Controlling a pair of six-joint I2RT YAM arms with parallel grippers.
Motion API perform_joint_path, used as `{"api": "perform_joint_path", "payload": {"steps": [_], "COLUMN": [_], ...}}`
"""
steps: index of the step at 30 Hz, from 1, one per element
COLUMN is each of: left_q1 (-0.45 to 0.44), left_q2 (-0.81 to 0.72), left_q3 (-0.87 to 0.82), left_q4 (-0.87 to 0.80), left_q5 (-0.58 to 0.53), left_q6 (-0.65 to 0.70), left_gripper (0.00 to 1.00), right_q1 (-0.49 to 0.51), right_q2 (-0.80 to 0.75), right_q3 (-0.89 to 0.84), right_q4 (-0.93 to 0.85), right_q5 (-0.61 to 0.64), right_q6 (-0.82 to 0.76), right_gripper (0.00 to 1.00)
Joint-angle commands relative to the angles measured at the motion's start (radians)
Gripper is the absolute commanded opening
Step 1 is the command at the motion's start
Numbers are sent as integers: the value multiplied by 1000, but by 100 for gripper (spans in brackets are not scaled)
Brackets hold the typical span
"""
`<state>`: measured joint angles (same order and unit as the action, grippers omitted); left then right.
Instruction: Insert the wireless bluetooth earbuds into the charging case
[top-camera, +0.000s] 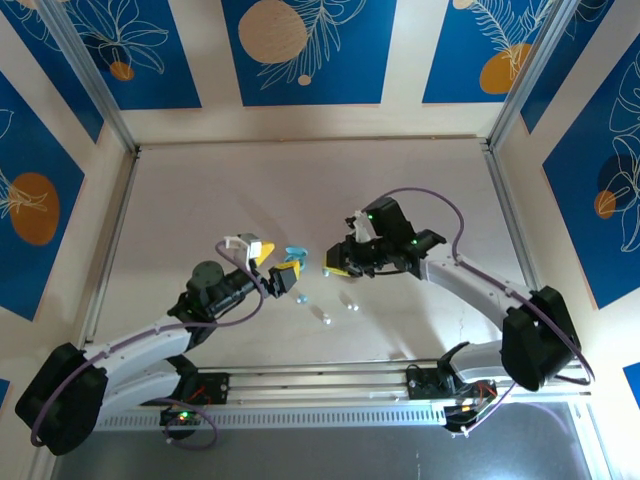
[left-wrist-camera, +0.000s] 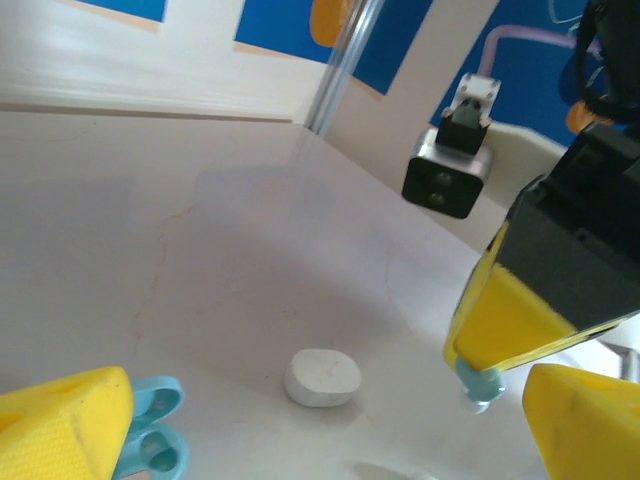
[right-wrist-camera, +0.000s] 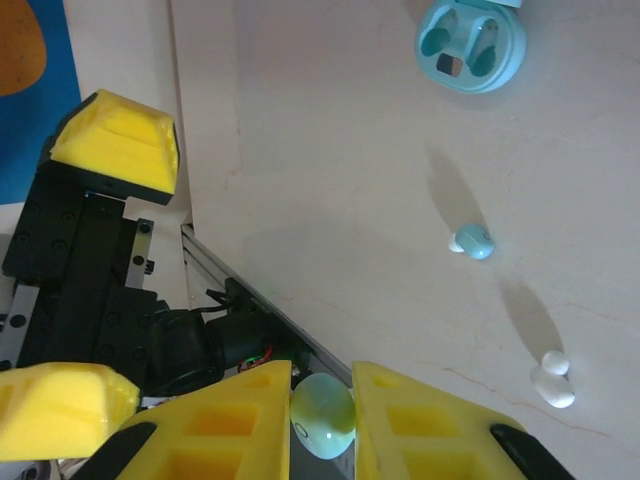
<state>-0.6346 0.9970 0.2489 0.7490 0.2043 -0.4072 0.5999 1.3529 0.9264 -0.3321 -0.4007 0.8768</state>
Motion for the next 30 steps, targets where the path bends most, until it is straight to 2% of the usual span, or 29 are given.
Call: {"api": "perform_joint_path", "payload": {"steps": [1, 6, 11, 15, 19, 30], "left_q1": [-6, 3, 73, 173, 263, 279], "left_q2": [8, 7, -14, -6, 28, 7], "left_q3": [-18, -17, -11, -19, -44, -63], "left_q4": [26, -6, -99, -131, -71, -20], "left_q5": [-82, -164, -215, -186, -101, -56], "left_q6": [54, 49, -29, -127, -211, -223], "left_gripper": [100, 100, 99, 99, 100, 99], "right_q1": [41, 84, 129, 165, 195, 203], "right_q2": [47, 133, 224, 307, 385, 554], "right_q3": [80, 145, 201, 255, 327, 479], "right_q4": [-70, -77, -68, -61, -87, -187], "right_q5": [64, 147, 233, 287, 345, 433], "right_q6": [-33, -28, -10, 4, -9, -64], "right_gripper": [20, 20, 20, 20, 20, 20]}}
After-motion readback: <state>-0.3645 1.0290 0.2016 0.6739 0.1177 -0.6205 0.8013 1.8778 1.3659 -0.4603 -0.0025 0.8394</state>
